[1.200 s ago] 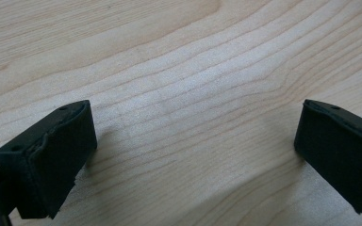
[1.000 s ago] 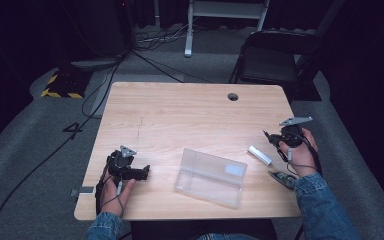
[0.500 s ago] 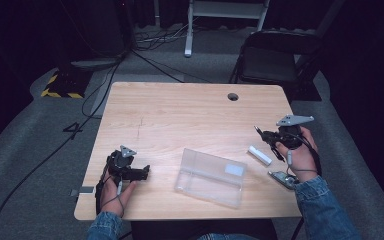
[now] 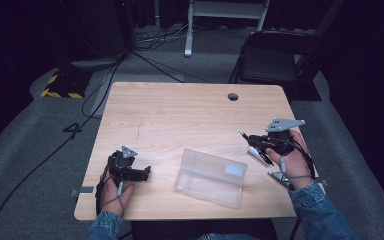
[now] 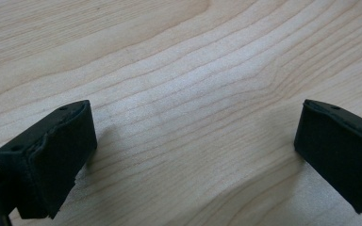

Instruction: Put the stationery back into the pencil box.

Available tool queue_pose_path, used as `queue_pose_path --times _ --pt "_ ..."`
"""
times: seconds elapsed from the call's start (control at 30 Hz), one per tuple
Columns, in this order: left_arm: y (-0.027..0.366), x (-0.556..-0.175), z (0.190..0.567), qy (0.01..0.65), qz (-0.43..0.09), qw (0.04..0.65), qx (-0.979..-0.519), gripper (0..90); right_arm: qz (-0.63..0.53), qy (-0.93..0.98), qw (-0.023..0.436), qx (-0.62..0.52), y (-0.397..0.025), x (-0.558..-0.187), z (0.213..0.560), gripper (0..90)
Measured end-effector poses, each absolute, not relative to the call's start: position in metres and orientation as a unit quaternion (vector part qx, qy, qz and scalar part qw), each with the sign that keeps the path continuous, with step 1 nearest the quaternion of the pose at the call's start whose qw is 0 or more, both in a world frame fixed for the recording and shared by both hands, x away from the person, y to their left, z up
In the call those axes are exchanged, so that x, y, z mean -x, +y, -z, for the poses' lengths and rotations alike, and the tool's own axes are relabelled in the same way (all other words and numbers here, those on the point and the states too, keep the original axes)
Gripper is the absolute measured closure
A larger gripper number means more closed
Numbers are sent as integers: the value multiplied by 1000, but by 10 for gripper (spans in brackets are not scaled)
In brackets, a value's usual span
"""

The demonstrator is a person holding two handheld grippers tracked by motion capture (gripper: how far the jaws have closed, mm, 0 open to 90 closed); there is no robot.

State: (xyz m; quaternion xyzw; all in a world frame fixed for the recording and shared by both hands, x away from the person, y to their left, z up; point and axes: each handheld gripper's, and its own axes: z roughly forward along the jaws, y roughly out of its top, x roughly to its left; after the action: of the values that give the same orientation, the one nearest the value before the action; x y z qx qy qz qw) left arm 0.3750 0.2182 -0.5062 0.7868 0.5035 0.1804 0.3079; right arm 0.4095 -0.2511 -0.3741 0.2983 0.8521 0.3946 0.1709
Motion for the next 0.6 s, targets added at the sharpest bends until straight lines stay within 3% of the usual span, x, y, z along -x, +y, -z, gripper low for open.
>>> queue_pose_path --times 0.6 --pt "218 -375 506 503 -180 308 -787 2 -402 874 135 -238 -211 -391 375 809"
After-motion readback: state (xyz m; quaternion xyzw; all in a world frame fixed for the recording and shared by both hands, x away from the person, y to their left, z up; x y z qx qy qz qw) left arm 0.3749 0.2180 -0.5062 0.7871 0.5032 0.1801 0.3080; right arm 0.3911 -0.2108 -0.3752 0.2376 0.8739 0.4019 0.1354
